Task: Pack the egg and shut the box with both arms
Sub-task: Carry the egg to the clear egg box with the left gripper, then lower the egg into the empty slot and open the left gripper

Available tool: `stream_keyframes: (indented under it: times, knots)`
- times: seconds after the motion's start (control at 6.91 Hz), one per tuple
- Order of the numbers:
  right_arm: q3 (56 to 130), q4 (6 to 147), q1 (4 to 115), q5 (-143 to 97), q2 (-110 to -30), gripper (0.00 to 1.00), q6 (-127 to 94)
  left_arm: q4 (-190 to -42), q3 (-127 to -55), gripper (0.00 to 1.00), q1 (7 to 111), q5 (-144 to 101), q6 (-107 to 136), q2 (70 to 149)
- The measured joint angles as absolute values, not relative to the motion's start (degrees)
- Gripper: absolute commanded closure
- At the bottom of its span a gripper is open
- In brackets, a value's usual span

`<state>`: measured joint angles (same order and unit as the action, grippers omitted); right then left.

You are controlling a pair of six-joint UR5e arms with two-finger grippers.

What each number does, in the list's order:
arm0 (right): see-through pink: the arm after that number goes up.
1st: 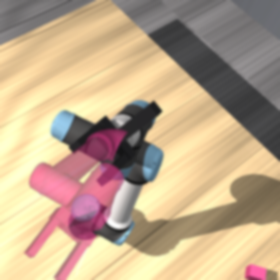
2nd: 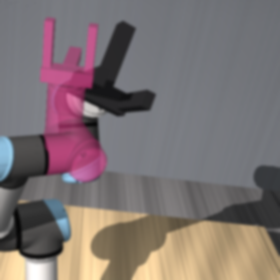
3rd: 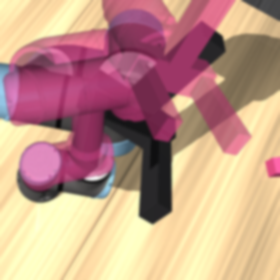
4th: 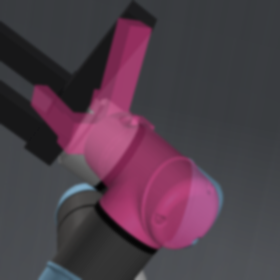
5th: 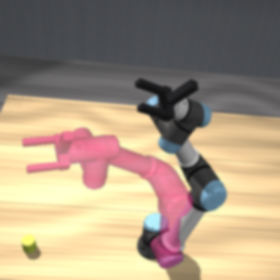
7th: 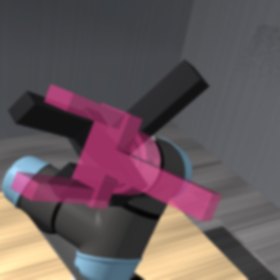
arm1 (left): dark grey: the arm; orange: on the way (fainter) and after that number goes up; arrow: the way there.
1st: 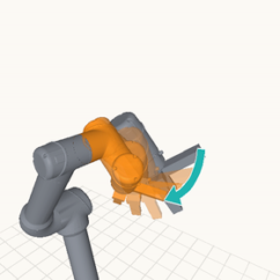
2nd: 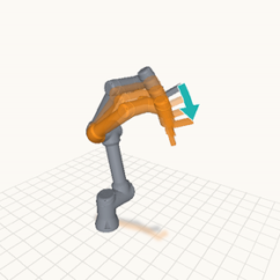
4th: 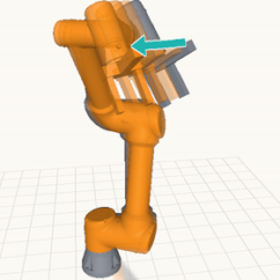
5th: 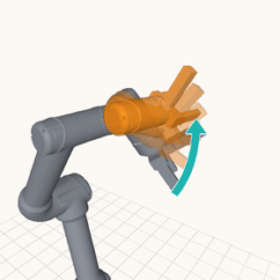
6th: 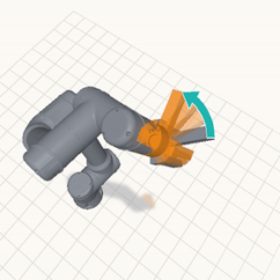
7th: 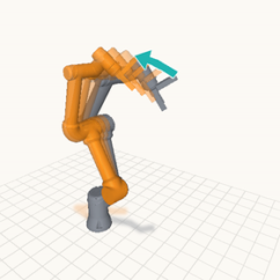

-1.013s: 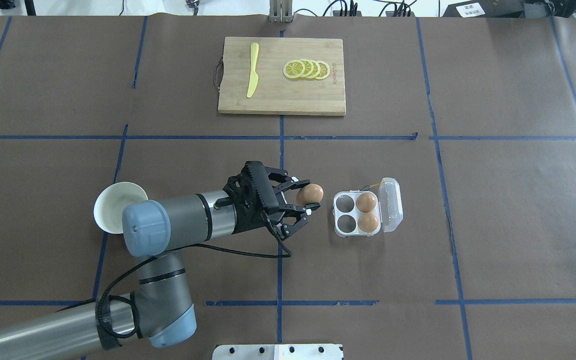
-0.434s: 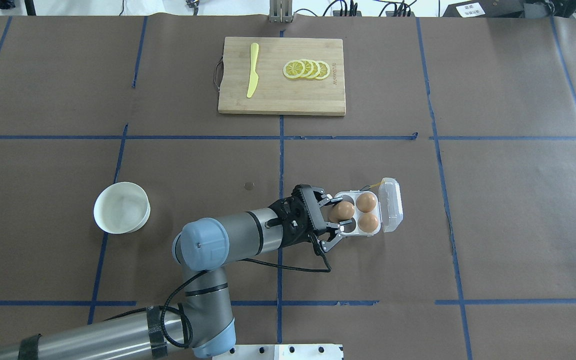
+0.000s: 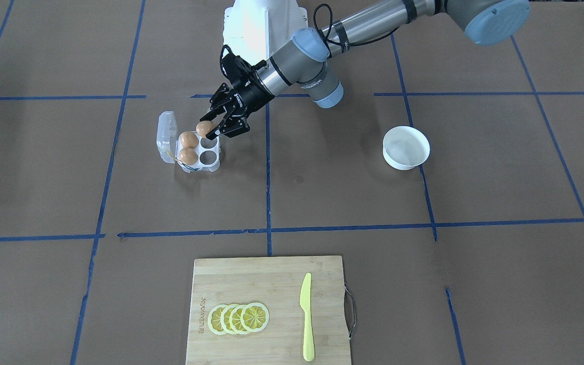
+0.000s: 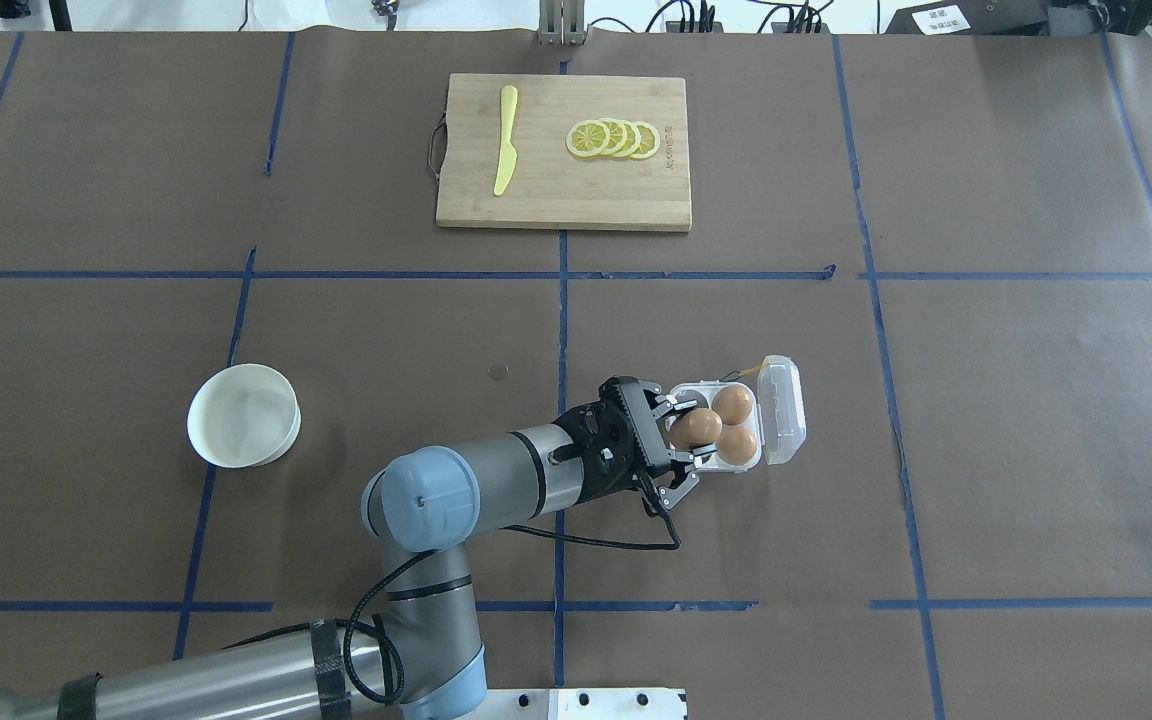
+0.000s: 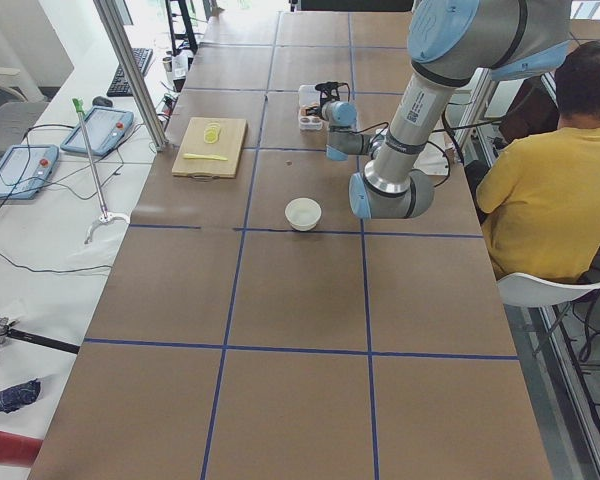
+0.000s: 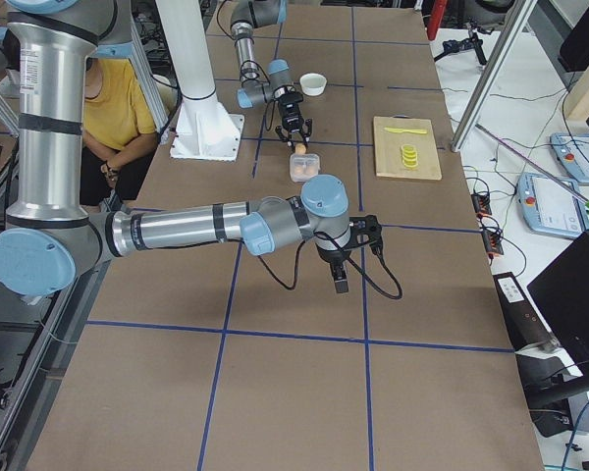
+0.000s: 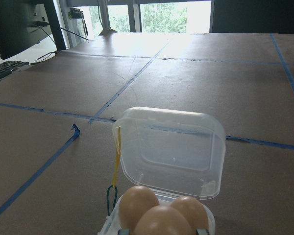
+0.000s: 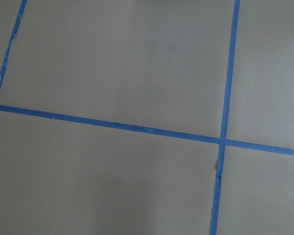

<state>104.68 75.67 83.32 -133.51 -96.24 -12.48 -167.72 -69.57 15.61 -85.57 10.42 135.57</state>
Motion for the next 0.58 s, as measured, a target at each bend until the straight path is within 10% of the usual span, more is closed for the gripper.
stream_keyframes:
  times: [0.58]
  knots:
    - [104.68, 75.67, 83.32, -133.51, -96.24, 0.0, -12.48, -167.67, -67.59, 0.76, 15.58, -85.52, 11.41, 137.37]
